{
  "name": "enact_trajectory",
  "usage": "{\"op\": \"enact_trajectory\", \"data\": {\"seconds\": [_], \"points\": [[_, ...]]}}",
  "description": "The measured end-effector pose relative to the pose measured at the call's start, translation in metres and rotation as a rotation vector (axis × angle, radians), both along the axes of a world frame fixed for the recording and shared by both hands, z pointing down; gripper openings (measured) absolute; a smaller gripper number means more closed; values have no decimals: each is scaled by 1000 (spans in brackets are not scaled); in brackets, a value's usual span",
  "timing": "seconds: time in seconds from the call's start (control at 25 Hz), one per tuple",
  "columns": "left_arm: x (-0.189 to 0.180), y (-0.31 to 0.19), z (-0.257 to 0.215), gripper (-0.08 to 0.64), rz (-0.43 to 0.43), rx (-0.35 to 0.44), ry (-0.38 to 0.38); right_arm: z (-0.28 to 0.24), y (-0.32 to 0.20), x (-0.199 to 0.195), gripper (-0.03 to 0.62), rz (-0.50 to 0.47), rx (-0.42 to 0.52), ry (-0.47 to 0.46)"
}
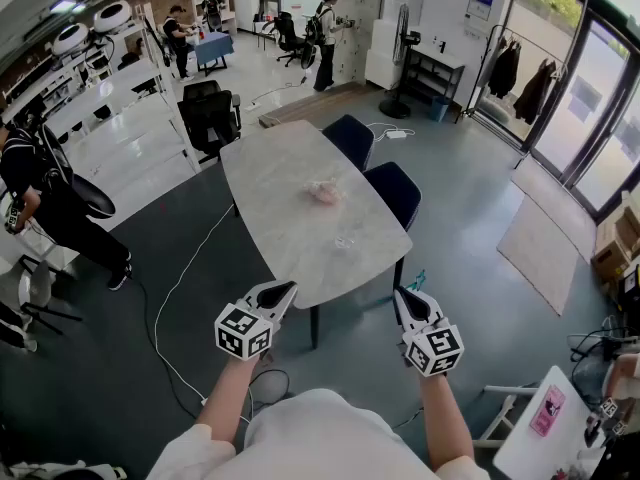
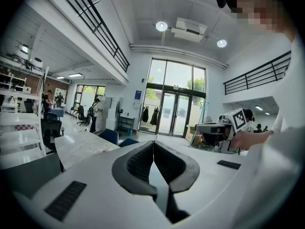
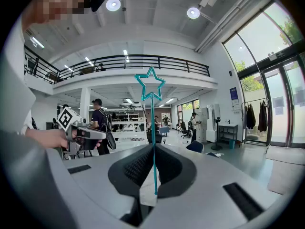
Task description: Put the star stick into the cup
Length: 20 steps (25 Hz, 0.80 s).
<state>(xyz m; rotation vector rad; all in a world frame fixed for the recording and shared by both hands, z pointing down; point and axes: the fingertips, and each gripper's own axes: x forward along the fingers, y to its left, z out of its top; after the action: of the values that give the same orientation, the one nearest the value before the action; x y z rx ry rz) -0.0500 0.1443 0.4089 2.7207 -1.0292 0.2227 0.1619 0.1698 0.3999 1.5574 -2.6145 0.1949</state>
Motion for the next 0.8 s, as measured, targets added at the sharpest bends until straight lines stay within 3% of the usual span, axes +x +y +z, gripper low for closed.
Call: {"op": "enact_trajectory", "data": {"seconds": [0.52, 0.8], "points": [[12, 8, 9, 21, -19, -9, -16, 11, 4, 10, 17, -26, -25, -42], [30, 17, 15, 21, -26, -7, -21, 21, 6, 28, 17, -43, -35, -22]]}}
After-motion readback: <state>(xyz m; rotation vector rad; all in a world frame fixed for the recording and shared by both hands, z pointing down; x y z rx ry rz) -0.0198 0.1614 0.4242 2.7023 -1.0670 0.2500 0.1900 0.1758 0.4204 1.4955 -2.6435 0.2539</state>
